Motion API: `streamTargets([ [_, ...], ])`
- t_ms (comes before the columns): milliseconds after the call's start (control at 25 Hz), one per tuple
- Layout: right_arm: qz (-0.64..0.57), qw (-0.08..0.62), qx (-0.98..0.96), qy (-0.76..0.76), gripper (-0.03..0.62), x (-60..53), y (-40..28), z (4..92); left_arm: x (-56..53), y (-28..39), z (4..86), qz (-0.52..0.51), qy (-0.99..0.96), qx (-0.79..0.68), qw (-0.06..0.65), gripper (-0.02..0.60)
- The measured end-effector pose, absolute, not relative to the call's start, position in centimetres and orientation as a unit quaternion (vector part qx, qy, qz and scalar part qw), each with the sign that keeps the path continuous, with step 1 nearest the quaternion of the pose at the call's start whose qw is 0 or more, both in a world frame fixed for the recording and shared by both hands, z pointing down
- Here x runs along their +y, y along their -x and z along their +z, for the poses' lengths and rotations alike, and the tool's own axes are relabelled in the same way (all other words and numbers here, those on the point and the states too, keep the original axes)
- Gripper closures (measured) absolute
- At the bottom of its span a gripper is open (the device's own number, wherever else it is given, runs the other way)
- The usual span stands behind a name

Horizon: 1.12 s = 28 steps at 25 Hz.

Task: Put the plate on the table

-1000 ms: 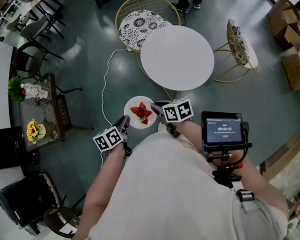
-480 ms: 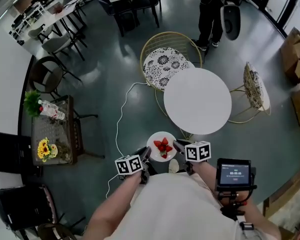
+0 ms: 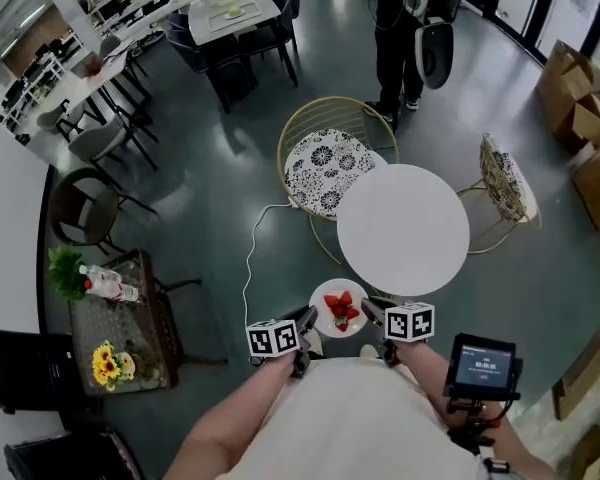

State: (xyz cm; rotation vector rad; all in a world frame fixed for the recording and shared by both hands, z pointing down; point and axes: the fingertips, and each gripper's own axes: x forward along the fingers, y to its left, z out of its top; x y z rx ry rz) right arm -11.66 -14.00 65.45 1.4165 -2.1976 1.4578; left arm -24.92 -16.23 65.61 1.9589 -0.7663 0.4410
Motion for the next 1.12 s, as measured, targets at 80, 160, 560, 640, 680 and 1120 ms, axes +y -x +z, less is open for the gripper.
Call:
streamTargets([
  [80,0.484,0.067,-0.725,-0.486,0.54,-15.1,12.1,65.2,-17.8,25.3,65.4,0.188,-0.808,-0.302,0.47,0.534],
  [160,0.48,0.063,-0.72,-0.498,0.54,-16.2,12.6,64.9,-19.2,25.8,65.2,0.19,-0.814,-0.287,0.468,0.534],
  [560,0.482,0.032,-0.677,-0.556,0.54,-17.9,14.3,64.7,-22.9,26.9,65.2,0.223,-0.834,-0.221,0.454,0.534],
  [640,0.483,0.026,-0.667,-0.567,0.54,-17.6,14.7,64.8,-23.0,27.1,65.1,0.229,-0.839,-0.203,0.45,0.534],
  [680,0.483,0.022,-0.661,-0.574,0.54,-17.4,14.9,64.8,-23.2,27.1,65.0,0.234,-0.841,-0.194,0.447,0.534],
  [1120,0.494,-0.009,-0.601,-0.629,0.54,-13.7,13.4,65.1,-21.5,24.5,66.1,0.273,-0.845,-0.121,0.444,0.534],
])
